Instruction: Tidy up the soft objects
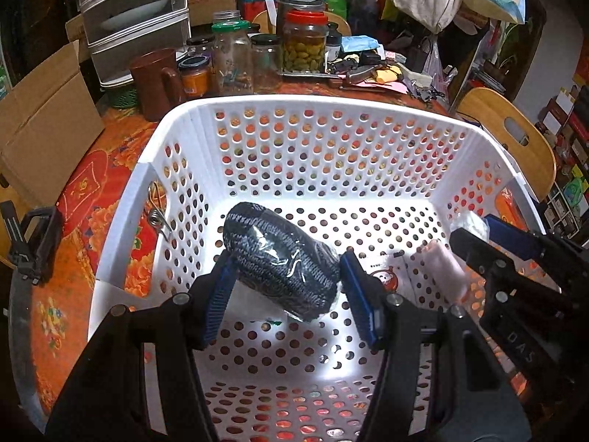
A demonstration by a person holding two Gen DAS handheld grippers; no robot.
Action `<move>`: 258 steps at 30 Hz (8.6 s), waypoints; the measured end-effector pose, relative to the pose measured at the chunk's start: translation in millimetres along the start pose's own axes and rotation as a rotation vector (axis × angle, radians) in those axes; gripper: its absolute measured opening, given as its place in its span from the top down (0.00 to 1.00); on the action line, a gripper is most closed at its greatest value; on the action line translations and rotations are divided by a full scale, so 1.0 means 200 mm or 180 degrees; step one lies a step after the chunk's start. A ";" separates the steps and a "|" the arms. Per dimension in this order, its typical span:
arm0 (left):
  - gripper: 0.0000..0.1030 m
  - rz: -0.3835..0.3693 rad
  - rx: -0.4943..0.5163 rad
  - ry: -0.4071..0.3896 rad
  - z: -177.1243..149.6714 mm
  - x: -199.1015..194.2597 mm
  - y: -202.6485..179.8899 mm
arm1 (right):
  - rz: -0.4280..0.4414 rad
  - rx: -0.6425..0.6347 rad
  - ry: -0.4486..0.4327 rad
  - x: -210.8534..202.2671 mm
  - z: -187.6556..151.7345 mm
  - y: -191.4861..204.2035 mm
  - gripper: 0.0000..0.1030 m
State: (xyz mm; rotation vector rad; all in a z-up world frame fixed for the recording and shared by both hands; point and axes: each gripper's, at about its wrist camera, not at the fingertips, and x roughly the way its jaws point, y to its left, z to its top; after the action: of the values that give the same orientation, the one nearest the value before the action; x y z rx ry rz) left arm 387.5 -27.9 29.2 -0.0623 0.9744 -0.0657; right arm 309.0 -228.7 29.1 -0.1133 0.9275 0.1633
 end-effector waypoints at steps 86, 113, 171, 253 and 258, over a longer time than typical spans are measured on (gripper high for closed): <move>0.24 -0.0034 0.0129 -0.0269 -1.05 -0.29 0.08 | 0.0657 -0.0021 -0.0301 -0.26 -0.89 0.15 0.12; 0.59 -0.0108 -0.0089 -0.0368 -1.09 -0.31 0.33 | 0.0593 -0.0523 0.0044 -0.03 -0.77 0.50 0.38; 0.59 -0.0236 0.0357 -0.0994 -0.81 -0.87 -0.01 | 0.0392 -0.0246 -0.0953 -0.73 -0.67 0.07 0.73; 0.00 -0.0087 0.0290 -0.0842 -0.31 -0.77 0.04 | 0.0309 -0.0113 -0.0417 -0.47 -0.22 -0.05 0.11; 0.00 -0.0005 0.0465 -0.1008 -0.49 -0.94 0.01 | 0.0286 -0.0079 -0.0642 -0.64 -0.37 -0.03 0.11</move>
State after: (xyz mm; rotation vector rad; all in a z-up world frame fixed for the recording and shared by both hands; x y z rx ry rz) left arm 200.3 -12.4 128.6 0.0599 0.6510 -0.1244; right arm 176.2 -259.5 88.5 -0.0764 0.7299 0.2647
